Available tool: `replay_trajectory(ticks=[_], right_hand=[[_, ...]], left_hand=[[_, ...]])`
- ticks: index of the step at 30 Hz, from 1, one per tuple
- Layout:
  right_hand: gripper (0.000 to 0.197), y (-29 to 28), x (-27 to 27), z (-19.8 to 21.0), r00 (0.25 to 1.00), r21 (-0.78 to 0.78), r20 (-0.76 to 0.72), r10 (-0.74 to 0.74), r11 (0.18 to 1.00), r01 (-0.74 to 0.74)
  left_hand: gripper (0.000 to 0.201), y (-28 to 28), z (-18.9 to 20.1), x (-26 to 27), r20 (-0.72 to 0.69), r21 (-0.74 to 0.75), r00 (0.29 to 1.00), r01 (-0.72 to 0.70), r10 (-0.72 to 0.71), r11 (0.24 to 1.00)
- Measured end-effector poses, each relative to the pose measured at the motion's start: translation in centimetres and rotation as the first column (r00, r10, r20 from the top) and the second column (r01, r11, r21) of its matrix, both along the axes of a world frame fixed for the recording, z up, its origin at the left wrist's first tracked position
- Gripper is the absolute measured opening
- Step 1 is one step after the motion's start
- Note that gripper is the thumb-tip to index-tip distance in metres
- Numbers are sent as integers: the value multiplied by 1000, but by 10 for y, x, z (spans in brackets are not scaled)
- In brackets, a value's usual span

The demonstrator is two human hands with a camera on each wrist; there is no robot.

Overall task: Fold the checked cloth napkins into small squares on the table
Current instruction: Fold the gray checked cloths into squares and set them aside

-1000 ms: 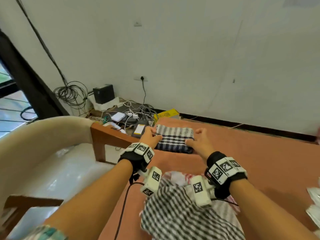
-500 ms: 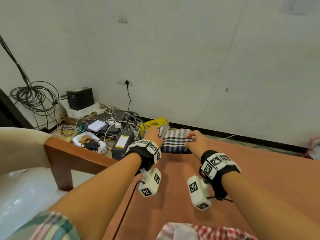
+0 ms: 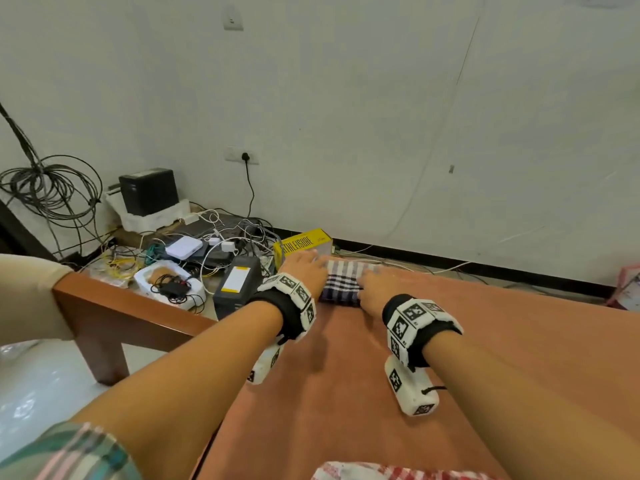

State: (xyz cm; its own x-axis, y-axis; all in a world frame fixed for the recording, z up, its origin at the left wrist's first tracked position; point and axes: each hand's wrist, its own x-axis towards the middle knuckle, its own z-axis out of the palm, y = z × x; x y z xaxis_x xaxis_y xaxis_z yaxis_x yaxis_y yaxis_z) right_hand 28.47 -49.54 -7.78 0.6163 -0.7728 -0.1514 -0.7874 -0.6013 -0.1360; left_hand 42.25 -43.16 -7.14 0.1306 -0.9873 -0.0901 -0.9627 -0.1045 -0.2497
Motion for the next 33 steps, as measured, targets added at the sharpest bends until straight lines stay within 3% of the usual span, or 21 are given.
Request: replay_trajectory(ticks=[2,5,7,11,16,22,26,30,33], right_hand=[[38,-2,-3,-6,994,43,-87,61,997,-57],[40,1,-10,1,989,126,-106,104,988,-90],[38,11,-19,16,993,149,-20,114,983,-109],[28,55,-51,57,979,117,157,129,982,-148],[30,131,-101,89,983,158,173,66,983,-93],[30,231,-153,103,989,251,129,-67,967,32],[30,275,-188,86,992,182,68,-104,979,90],[31,313,-221,72,977,211,-38,-210,954,213],[51,334,-239,65,958,209,-10,-286,937,281]], left_hand=[[44,5,-4,4,-6,63,999,-35,35,997],[47,12,-7,1,-102,105,990,-86,96,991],[51,22,-3,-5,-200,56,971,-124,133,991],[49,73,25,-30,-301,-42,951,-83,66,996],[40,168,64,-85,-576,2,817,-34,29,999],[35,273,66,-132,-762,47,645,-25,52,999],[33,320,57,-153,-768,-9,639,30,-26,1000],[39,354,45,-179,-757,56,650,165,-66,985],[45,368,40,-193,-698,43,701,240,-142,970]])
